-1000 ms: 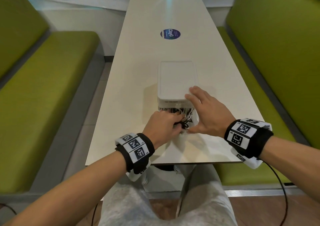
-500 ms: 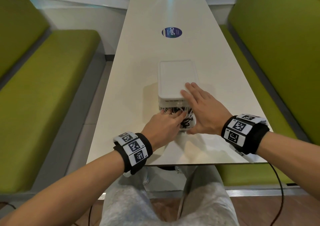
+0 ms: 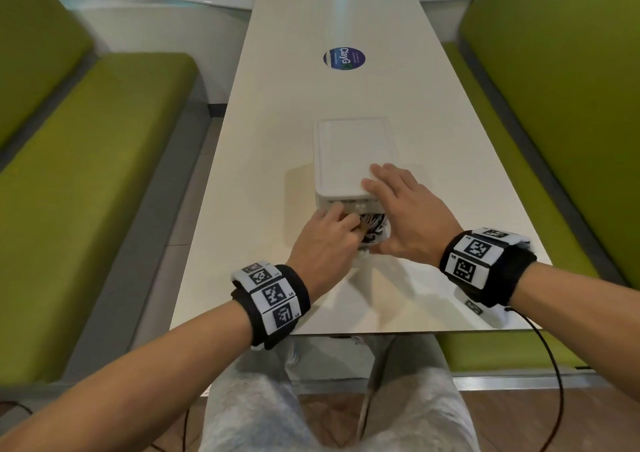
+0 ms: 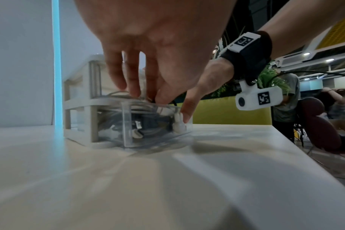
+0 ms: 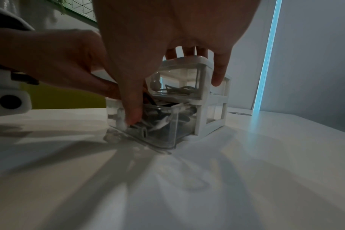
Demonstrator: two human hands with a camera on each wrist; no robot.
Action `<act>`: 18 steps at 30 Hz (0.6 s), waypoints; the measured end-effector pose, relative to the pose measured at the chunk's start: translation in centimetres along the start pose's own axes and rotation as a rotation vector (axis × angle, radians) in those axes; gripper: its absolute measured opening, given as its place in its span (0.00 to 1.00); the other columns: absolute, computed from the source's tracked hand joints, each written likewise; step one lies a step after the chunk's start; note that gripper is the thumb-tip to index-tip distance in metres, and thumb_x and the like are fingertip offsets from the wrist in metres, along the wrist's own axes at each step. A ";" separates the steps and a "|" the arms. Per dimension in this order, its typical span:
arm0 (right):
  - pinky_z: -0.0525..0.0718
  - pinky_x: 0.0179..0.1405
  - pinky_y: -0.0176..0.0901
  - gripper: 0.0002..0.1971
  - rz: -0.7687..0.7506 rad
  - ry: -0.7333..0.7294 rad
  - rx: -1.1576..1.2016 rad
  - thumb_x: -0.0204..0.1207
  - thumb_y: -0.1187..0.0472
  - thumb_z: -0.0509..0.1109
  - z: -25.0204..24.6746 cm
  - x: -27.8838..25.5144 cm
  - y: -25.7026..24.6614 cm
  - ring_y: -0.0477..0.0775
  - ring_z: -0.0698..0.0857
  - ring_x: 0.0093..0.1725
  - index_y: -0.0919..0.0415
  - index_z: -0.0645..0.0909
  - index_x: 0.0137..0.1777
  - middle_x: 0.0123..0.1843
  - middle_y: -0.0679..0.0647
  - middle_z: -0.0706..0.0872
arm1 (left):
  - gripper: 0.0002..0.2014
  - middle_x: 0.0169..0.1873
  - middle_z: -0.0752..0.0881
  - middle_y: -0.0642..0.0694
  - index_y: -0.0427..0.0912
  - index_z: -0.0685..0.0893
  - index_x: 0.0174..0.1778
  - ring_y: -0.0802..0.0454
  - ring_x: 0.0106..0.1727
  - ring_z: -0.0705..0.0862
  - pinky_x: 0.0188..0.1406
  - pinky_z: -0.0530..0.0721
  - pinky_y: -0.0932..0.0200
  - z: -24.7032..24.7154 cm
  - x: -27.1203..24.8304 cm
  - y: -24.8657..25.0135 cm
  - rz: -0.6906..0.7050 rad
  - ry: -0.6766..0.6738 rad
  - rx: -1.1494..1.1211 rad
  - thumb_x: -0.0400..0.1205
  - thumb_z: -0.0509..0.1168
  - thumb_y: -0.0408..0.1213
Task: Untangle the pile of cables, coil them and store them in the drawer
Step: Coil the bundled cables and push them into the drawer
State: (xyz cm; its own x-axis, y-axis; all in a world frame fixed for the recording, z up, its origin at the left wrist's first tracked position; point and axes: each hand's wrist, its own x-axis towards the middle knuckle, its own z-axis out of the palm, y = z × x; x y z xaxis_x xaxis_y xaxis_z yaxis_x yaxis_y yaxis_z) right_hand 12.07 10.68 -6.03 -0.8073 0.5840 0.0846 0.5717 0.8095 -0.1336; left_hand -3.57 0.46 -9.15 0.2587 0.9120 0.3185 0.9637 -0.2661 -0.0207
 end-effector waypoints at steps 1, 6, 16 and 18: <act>0.79 0.66 0.63 0.53 0.000 0.013 -0.001 0.53 0.38 0.83 0.1 0.0 0.0 0.65 0.63 0.80 0.60 0.67 0.76 0.81 0.61 0.66 | 0.09 0.38 0.86 0.51 0.43 0.90 0.44 0.44 0.46 0.82 0.43 0.79 0.52 -0.1 0.2 -0.3 0.006 0.024 0.007 0.76 0.64 0.32; 0.75 0.71 0.65 0.52 -0.001 0.057 -0.016 0.54 0.36 0.83 0.2 0.3 0.2 0.66 0.64 0.80 0.58 0.67 0.76 0.81 0.60 0.67 | 0.09 0.45 0.91 0.51 0.43 0.91 0.49 0.45 0.48 0.83 0.43 0.82 0.49 -0.2 -0.7 -1.1 -0.022 0.112 -0.111 0.78 0.68 0.35; 0.70 0.77 0.54 0.52 0.295 0.096 0.738 0.66 0.48 0.82 2.8 -1.2 0.5 0.47 0.55 0.83 0.36 0.50 0.82 0.86 0.51 0.46 | 0.20 0.56 0.87 0.49 0.42 0.86 0.63 0.47 0.58 0.81 0.54 0.82 0.48 1.2 -2.5 -2.3 0.002 0.038 -0.059 0.74 0.74 0.34; 0.72 0.76 0.59 0.50 0.331 0.145 0.813 0.66 0.48 0.81 3.2 -0.7 -0.1 0.52 0.66 0.80 0.36 0.51 0.80 0.82 0.54 0.62 | 0.21 0.55 0.87 0.48 0.41 0.85 0.63 0.45 0.57 0.83 0.54 0.82 0.47 1.3 -2.6 -2.1 0.003 0.009 -0.026 0.72 0.71 0.29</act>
State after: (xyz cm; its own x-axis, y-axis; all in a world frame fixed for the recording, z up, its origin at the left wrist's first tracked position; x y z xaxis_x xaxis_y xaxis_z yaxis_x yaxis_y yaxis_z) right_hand 12.08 10.06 -9.28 -0.5616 0.8267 0.0340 0.4470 0.3377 -0.8284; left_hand -6.15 -0.95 -11.12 0.2610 0.9084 0.3266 0.9608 -0.2772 0.0033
